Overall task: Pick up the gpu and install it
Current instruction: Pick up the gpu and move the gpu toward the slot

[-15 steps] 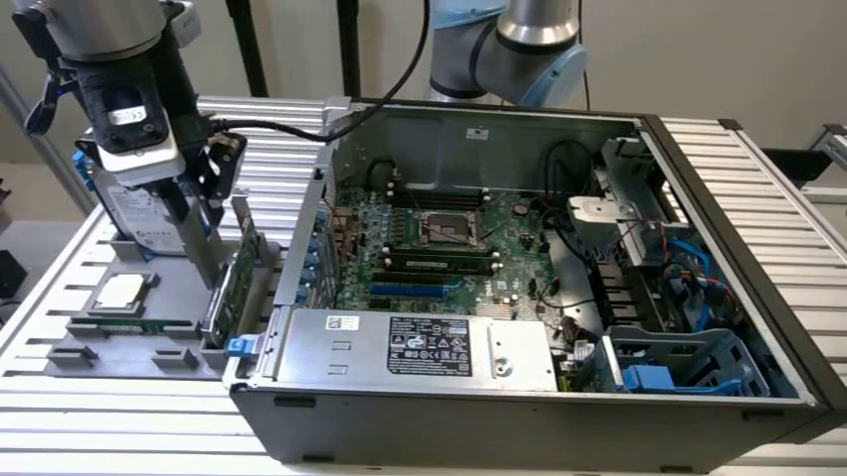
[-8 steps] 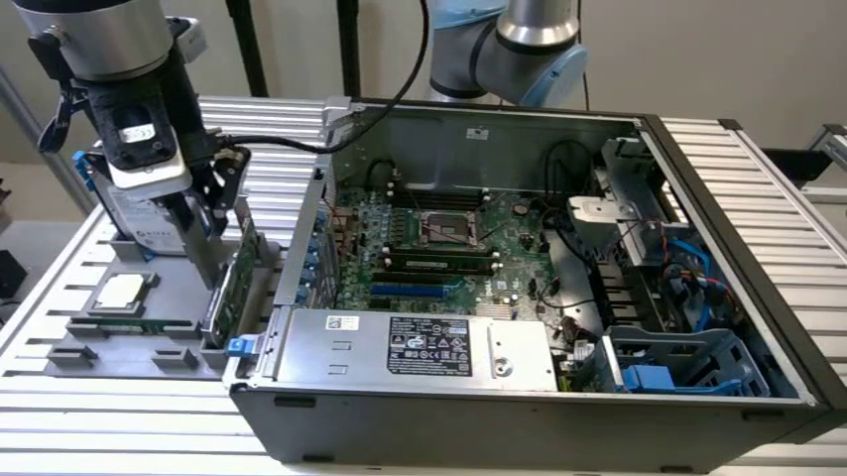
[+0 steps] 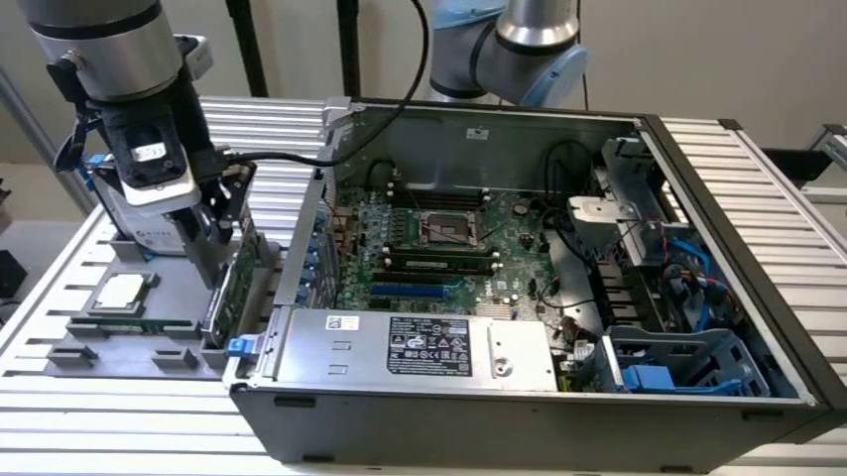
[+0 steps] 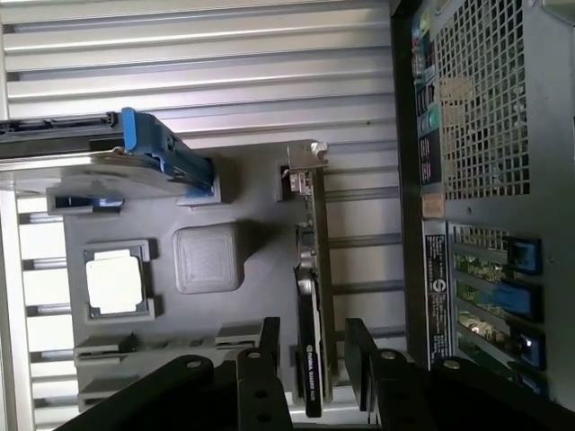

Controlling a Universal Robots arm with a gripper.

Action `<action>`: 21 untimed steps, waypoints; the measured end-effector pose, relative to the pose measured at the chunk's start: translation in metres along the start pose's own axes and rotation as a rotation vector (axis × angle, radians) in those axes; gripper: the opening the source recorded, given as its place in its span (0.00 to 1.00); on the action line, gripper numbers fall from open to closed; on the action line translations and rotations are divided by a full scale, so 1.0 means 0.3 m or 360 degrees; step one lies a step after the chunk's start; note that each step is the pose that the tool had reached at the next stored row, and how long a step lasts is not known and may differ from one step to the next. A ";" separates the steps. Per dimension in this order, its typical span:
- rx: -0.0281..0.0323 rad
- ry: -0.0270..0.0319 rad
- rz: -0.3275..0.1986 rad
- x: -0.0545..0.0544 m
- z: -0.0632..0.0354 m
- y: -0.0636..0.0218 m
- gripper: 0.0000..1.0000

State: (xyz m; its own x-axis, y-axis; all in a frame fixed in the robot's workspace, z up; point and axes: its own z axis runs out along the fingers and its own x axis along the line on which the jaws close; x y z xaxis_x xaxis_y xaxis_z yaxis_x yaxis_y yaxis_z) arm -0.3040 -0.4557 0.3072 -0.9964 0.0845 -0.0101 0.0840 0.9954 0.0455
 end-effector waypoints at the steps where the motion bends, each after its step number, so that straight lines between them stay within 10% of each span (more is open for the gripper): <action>1: 0.00001 0.00001 0.0000 -0.001 0.006 0.000 1.00; 21: 0.00001 0.00001 -0.0002 -0.011 0.127 -0.006 1.00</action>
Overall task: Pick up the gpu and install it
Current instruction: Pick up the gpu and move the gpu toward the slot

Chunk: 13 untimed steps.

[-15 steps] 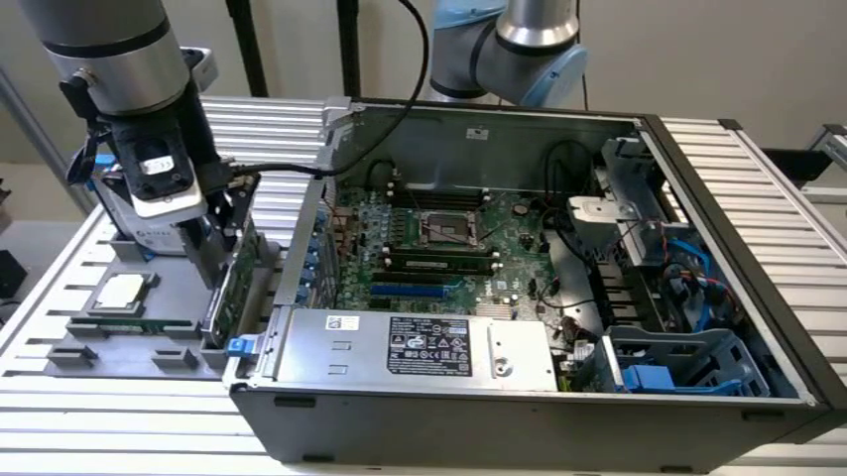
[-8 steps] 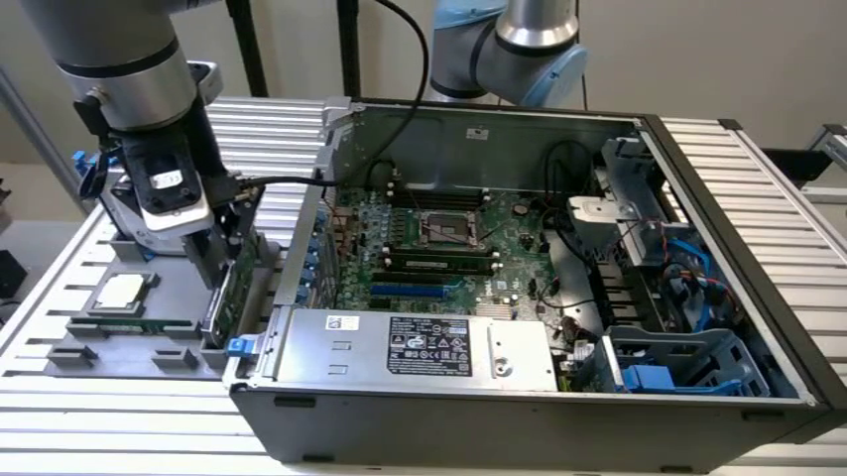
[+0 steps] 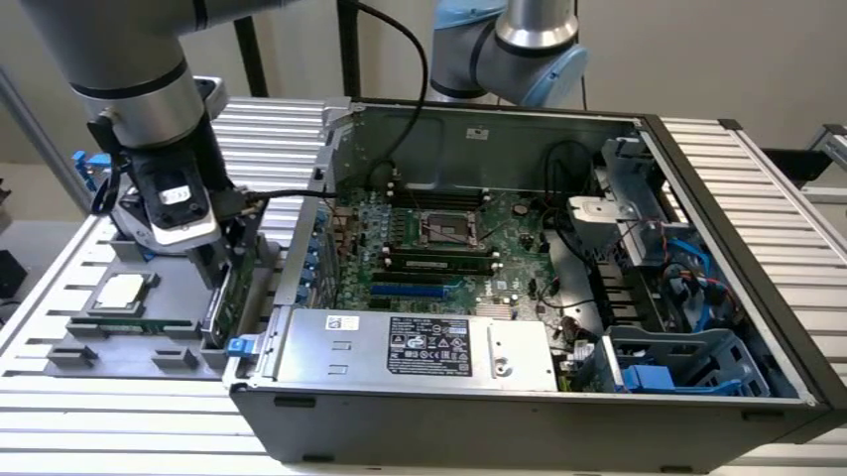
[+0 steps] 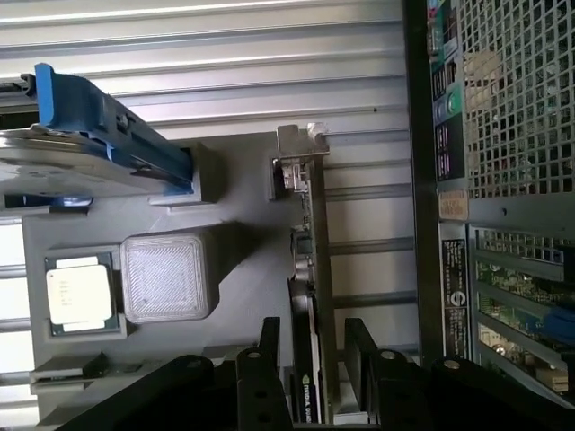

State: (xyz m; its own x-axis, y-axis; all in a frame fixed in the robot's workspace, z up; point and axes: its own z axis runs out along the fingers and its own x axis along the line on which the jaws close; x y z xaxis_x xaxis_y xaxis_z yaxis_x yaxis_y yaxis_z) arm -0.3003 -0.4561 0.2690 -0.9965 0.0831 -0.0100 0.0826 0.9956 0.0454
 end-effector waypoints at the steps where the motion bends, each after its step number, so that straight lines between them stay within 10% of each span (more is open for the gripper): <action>1: -0.00001 0.00001 -0.0001 0.000 0.006 -0.001 1.00; 13: -0.00003 -0.00003 -0.0013 0.001 0.079 -0.007 1.00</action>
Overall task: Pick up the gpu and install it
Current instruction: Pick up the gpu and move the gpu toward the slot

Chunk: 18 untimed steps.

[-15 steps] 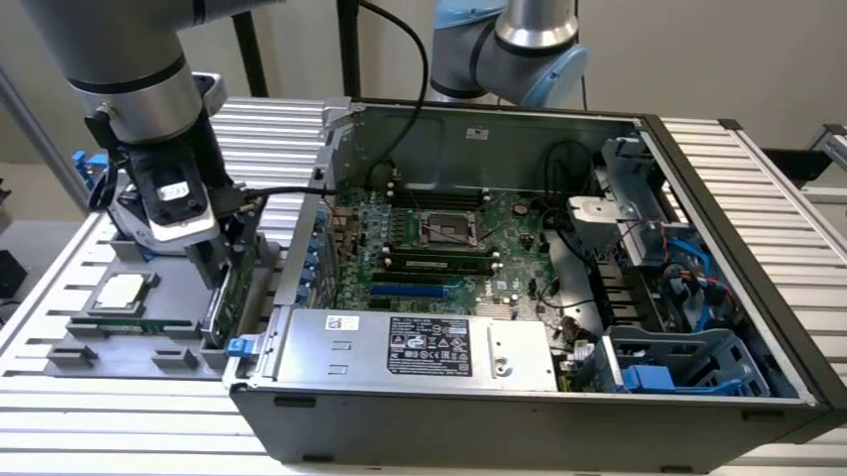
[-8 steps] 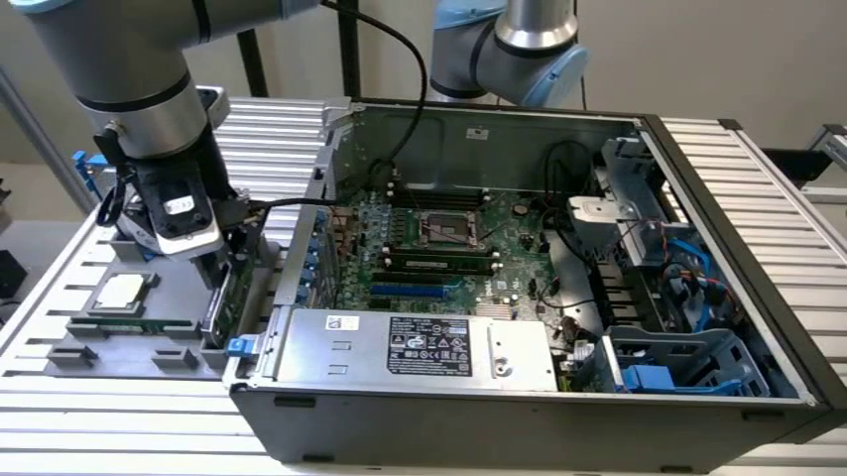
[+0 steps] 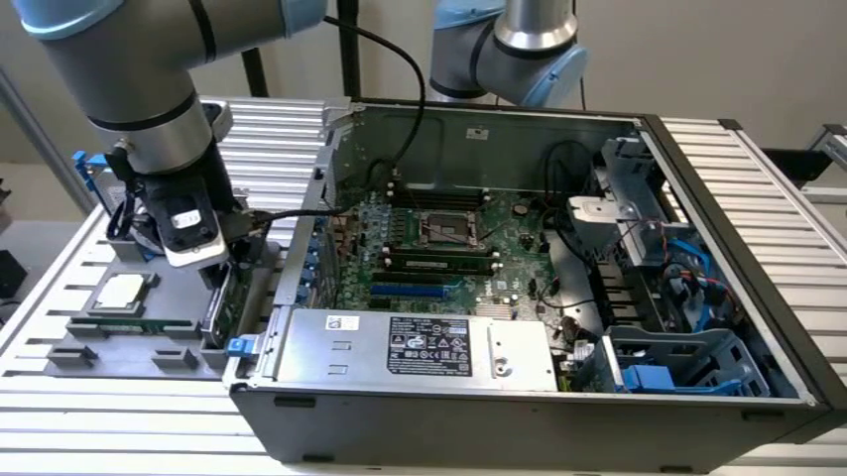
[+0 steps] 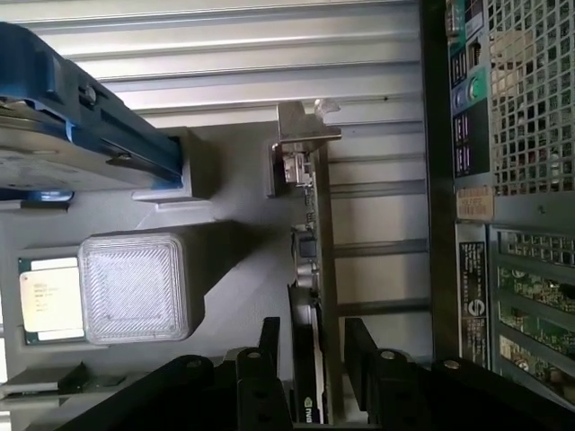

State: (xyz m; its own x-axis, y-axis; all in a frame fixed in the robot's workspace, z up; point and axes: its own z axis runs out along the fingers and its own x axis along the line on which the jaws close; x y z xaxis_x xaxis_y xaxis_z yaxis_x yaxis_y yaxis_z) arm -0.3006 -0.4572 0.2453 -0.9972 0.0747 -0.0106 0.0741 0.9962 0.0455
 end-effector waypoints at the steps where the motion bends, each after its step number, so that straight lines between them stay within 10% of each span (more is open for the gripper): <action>1: -0.00003 -0.00004 0.0000 0.000 0.006 0.000 1.00; 18: -0.00062 -0.00014 0.0013 0.006 0.018 0.000 1.00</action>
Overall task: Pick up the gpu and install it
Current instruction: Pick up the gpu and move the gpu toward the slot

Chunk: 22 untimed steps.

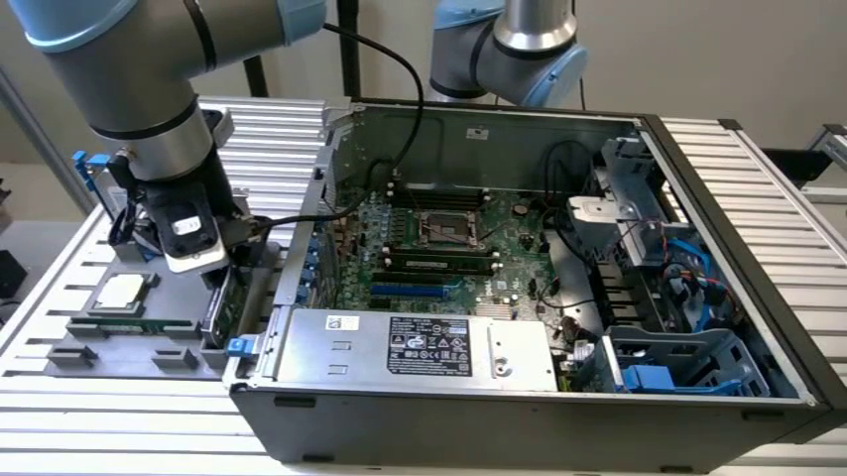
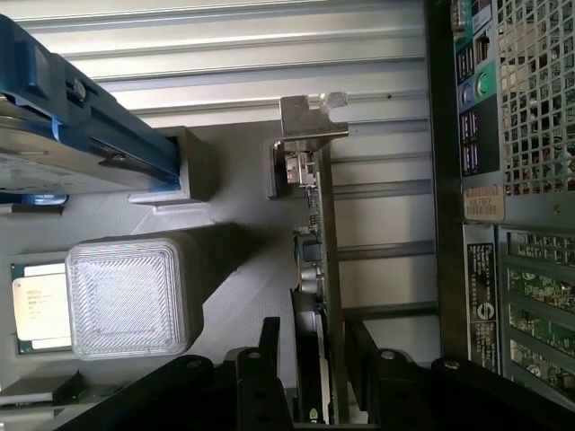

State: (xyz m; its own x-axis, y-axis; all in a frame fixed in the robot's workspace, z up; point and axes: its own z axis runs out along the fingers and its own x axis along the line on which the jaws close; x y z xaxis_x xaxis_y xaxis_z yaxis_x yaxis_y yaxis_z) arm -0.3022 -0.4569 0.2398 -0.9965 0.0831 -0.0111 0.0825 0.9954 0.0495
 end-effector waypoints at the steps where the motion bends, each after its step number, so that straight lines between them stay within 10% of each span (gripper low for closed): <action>1: -0.00001 0.00000 0.0000 0.000 0.000 0.000 1.00; 22: -0.00003 0.00007 -0.0016 0.000 -0.008 0.000 1.00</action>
State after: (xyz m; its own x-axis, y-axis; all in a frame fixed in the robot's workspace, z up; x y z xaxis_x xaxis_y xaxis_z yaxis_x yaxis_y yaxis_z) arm -0.3022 -0.4569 0.2420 -0.9973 0.0728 -0.0112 0.0722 0.9962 0.0496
